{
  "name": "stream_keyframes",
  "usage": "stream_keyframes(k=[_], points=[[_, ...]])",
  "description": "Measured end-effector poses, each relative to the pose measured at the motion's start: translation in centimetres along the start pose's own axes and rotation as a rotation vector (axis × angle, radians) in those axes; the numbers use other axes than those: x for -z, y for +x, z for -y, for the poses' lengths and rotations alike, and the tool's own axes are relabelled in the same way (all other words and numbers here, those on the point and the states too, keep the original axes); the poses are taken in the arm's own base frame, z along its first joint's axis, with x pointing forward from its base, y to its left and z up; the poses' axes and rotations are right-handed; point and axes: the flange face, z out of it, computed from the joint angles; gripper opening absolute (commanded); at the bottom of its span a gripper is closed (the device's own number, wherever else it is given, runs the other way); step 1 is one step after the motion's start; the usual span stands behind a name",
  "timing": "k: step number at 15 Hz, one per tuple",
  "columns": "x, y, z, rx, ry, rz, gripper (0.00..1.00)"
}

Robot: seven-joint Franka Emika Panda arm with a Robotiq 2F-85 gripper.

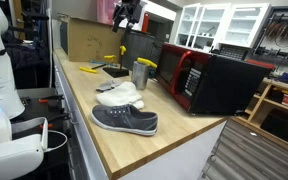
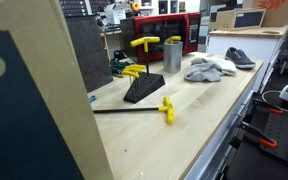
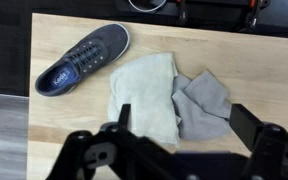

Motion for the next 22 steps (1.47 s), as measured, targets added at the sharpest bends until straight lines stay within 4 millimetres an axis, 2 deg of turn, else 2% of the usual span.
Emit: stream_keyframes(k=[12,16,22], points=[[-0.6,0.6,0.3,0.018,0.001,0.011,1.0],[-1.3,2.5,1.8,0.074,-0.018,0.009,1.0],[-1.4,6.4,5.2,0.148,-0.074,-0.055,1.0]])
